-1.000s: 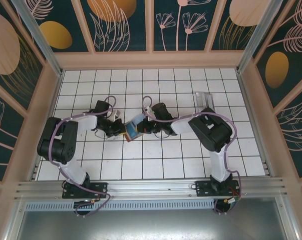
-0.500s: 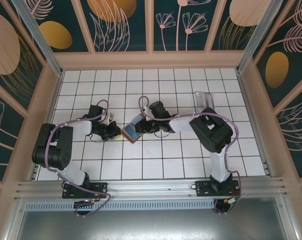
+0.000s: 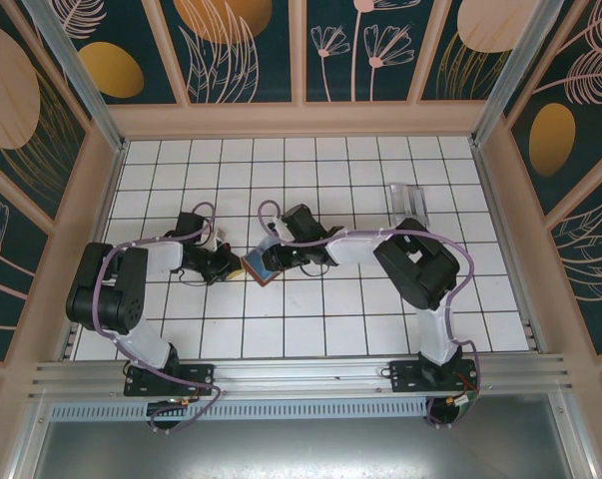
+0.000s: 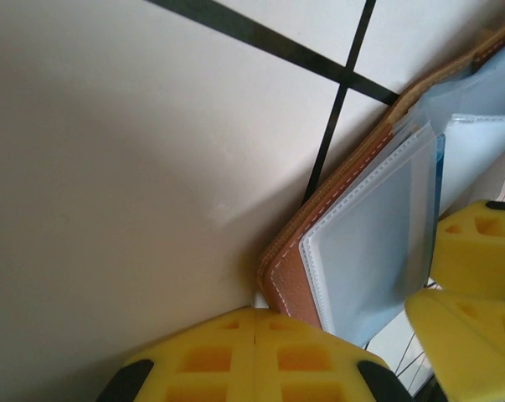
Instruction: Put the credit cards into the card holder
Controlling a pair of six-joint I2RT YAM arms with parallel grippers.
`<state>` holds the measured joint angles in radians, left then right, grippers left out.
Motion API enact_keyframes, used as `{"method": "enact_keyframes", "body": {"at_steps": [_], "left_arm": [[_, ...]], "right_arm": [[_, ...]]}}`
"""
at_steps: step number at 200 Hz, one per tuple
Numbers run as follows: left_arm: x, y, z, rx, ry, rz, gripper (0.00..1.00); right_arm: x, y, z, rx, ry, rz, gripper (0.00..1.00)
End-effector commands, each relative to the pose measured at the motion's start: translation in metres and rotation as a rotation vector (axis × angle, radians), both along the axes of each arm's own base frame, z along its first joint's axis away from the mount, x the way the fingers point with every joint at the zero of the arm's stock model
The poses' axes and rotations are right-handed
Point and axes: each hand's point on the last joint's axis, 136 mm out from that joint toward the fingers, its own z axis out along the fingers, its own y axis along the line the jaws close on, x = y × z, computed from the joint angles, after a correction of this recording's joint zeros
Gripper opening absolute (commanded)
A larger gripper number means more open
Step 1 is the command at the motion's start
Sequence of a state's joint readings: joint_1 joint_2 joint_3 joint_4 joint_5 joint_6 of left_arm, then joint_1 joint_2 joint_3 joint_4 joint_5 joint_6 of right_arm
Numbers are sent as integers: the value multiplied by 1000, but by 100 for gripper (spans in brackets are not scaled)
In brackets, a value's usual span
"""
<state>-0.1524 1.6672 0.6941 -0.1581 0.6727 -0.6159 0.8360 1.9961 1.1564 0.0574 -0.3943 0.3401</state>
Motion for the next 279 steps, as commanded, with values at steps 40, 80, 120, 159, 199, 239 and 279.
{"method": "enact_keyframes", "body": {"at_steps": [40,80,120,159,199,239,279], "left_arm": [[25,-6,11,4,-73,-20,0],[25,-7,9,0,-69,-20,0],[26,-5,13,13,-86,-23,0],[32,0,25,47,-134,-6,7],[47,10,53,97,-248,39,15],[63,20,93,149,-402,84,22],[64,19,102,145,-442,77,25]], "right_arm": [[-29,21,7,-32,-89,169,31],[-26,15,17,-63,-173,204,31],[-14,5,37,-66,-227,115,39],[1,-19,85,-16,-376,-50,52],[21,-65,140,-30,-578,-251,53],[55,-148,185,-98,-688,-522,59],[84,-246,182,-222,-593,-758,75]]}}
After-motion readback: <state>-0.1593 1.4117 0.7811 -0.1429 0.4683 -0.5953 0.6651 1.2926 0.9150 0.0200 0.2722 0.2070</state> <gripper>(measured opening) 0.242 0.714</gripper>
